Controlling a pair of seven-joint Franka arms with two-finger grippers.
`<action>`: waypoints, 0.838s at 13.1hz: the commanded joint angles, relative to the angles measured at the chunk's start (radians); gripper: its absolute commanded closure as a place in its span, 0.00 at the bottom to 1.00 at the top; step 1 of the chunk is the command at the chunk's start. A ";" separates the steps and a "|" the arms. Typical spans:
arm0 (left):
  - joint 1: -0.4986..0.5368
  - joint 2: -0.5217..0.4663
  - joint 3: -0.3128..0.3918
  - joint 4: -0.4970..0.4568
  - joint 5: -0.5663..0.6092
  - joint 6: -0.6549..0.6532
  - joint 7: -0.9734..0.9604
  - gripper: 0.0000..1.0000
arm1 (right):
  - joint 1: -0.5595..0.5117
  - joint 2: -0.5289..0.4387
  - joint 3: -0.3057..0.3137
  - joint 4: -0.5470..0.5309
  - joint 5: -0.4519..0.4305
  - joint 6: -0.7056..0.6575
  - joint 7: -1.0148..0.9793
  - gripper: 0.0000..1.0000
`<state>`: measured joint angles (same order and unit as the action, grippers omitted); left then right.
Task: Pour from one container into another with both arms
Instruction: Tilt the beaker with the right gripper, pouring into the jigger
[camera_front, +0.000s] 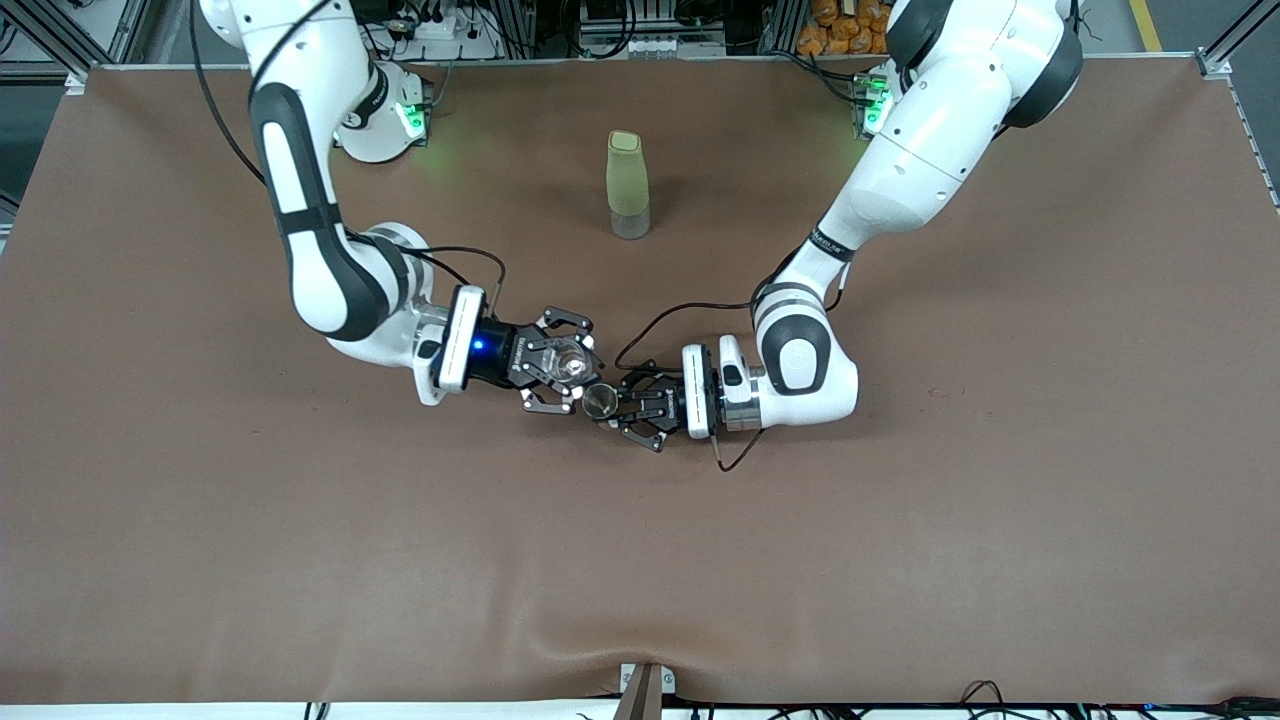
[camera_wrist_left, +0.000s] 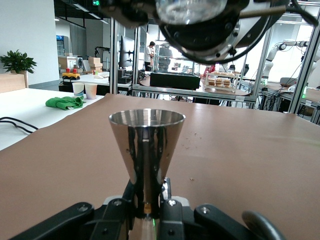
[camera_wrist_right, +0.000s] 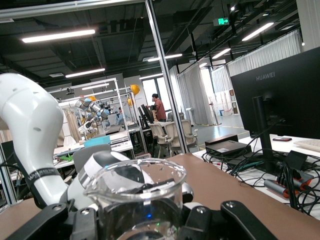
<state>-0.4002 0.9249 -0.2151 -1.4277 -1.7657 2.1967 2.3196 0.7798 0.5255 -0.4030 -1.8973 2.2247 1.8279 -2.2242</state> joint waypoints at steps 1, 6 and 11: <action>-0.012 0.015 0.008 0.030 -0.037 0.008 0.024 1.00 | 0.015 0.045 0.010 0.041 0.062 0.002 -0.014 1.00; -0.008 0.015 0.008 0.027 -0.046 0.008 0.034 1.00 | 0.013 0.061 0.032 0.029 0.066 -0.001 -0.035 1.00; -0.005 0.012 0.007 0.020 -0.054 0.006 0.035 1.00 | -0.001 0.033 0.064 -0.022 0.064 -0.009 -0.057 1.00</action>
<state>-0.3995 0.9263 -0.2114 -1.4248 -1.7753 2.1968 2.3250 0.7864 0.5803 -0.3563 -1.8896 2.2595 1.8282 -2.2522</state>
